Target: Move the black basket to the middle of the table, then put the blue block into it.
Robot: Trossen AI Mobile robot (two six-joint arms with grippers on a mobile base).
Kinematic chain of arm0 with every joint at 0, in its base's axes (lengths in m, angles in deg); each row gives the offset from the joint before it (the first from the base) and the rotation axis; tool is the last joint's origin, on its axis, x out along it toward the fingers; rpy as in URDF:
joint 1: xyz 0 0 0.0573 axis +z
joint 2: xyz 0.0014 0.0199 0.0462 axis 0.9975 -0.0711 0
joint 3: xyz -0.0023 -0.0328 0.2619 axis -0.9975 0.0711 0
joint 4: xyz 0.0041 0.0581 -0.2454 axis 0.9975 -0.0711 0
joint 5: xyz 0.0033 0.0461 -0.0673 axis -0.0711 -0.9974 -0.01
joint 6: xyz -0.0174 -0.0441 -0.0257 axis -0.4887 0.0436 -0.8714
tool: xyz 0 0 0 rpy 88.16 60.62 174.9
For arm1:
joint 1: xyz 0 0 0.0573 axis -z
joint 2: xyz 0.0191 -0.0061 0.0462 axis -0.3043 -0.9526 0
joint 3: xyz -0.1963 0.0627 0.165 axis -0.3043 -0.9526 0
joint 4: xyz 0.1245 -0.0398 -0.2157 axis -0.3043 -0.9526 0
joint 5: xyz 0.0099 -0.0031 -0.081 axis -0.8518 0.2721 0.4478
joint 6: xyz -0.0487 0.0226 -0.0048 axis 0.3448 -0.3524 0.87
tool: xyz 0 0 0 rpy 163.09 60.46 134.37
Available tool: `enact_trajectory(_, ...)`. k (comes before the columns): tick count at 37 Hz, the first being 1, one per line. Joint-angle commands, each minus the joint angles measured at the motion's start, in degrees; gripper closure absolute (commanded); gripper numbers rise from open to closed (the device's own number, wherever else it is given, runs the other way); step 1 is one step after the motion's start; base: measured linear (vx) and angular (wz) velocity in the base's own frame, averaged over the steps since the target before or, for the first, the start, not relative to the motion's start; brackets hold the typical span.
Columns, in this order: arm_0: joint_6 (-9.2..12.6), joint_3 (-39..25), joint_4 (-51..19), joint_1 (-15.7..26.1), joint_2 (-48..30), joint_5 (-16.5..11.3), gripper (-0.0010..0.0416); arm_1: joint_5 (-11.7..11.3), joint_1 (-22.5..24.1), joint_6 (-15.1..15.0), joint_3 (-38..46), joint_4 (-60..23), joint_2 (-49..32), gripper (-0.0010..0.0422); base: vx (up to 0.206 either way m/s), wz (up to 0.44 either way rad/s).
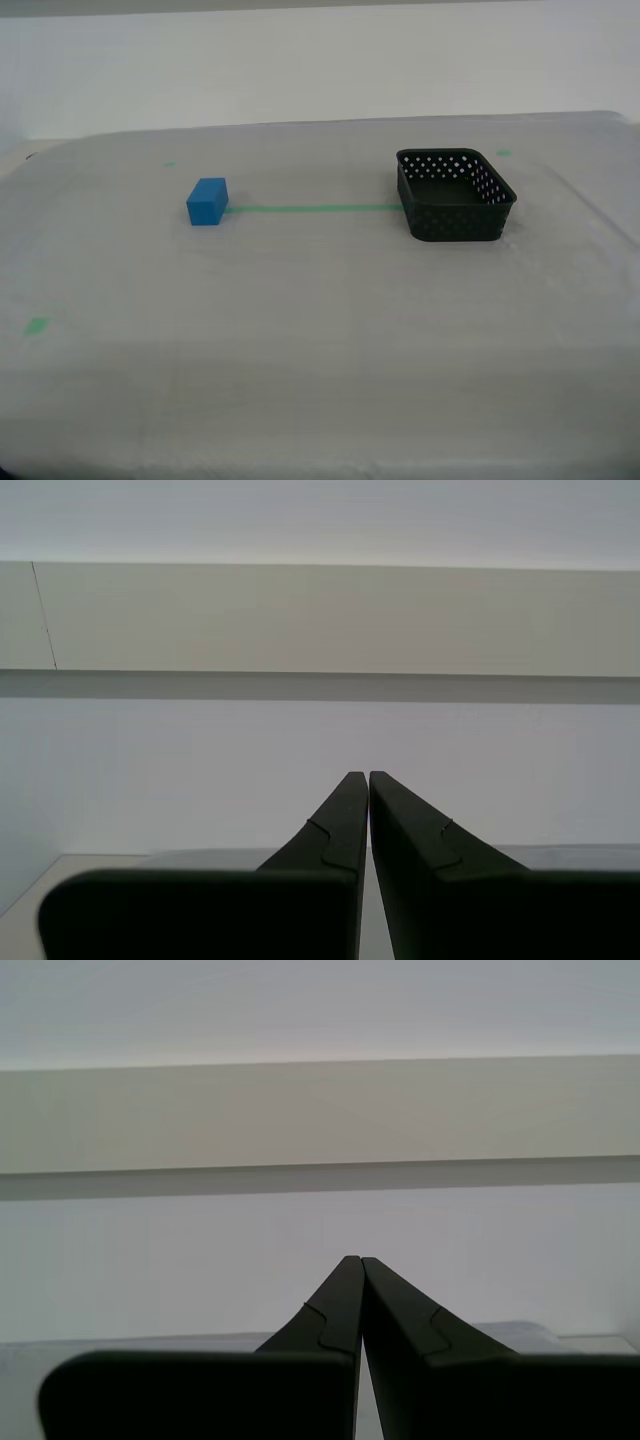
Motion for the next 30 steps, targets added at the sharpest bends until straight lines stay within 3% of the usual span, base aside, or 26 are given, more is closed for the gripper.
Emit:
enact_trajectory(1,0.35,-0.26,-1.60,0.02,0.02,-0.04,0.0406,-0.04,0.02,-0.11,0.02,0.26,0.00,0.0412,0.000,0.000)
enact_trajectory(19,0.72,-11.26,-25.51,0.02,0.02,-0.02,0.0406,-0.02,0.02,-0.11,0.02,0.26,0.00,0.0412,0.000,0.000)
enact_trajectory(30,0.72,-22.45,-44.76,0.02,-2.08,-0.09,0.0406,-0.04,0.02,-0.11,0.02,0.26,0.00,0.0412,0.000,0.000)
